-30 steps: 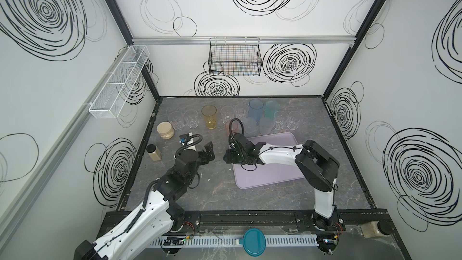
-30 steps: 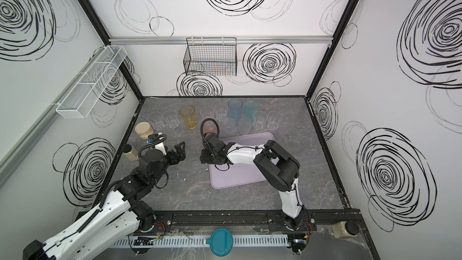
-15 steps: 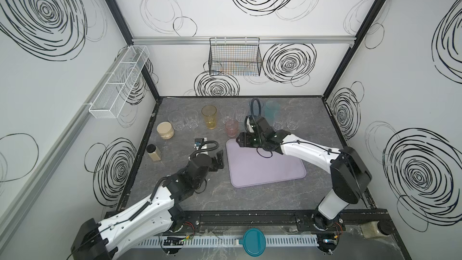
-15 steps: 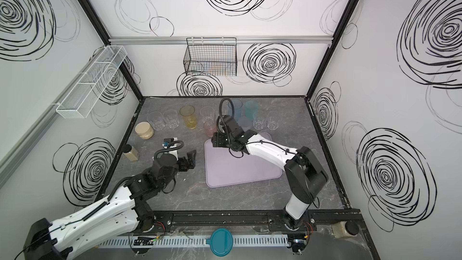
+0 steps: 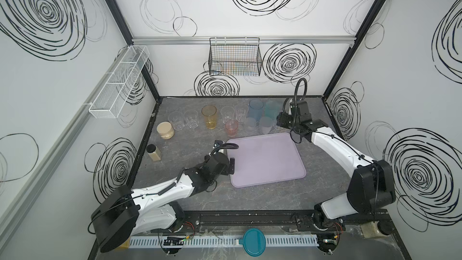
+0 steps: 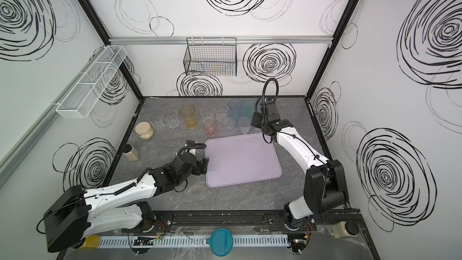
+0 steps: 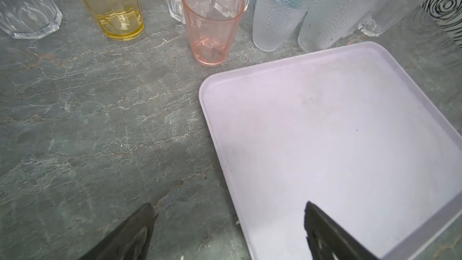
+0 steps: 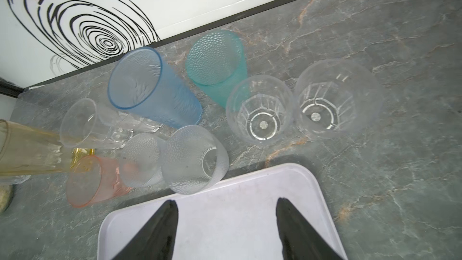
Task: Place the glasses into the tray
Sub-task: 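Reach the right gripper to the blue glass and grasp its rim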
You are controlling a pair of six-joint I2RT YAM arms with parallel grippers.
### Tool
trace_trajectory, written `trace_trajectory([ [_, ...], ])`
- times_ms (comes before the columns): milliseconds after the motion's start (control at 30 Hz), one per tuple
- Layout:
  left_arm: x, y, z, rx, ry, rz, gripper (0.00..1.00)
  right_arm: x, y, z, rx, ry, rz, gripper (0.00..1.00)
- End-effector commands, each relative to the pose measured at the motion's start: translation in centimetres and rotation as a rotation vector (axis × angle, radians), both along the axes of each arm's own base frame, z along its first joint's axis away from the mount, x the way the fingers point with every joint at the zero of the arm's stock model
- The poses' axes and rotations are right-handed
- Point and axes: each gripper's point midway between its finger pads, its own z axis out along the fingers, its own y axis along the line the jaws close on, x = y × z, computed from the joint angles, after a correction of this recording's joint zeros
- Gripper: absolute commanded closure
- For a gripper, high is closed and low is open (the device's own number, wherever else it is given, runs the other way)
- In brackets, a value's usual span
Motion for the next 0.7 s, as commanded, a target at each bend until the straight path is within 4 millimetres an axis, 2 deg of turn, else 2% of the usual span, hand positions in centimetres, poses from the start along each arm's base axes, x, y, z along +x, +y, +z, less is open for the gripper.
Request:
trace_trajectory([
  [0,1.3,-0.4,0.9,-0.119,-0.007,0.01,0.04,1.2,-0.3,1.6,-0.008,-0.035,0.002,0.34],
  [133,2.6,1.5,1.5,-0.166,-0.02,0.072,0.03,2.7,0.7,2.4,0.01,-0.06,0.015,0.34],
  [233,3.4,3.2,1.6,-0.183,-0.03,0.125,0.02,4.8,0.9,2.8,0.024,-0.07,-0.014,0.32],
  [333,3.9,4.3,1.6,-0.168,-0.065,0.169,0.01,7.2,2.4,3.1,0.053,-0.086,-0.002,0.32],
  [467,4.0,4.6,1.6,-0.149,-0.074,0.183,0.01,9.6,5.0,2.4,0.05,-0.053,0.035,0.32],
  [667,3.3,3.5,1.0,-0.133,-0.063,0.149,0.02,11.9,7.9,0.1,0.028,-0.026,0.076,0.36],
])
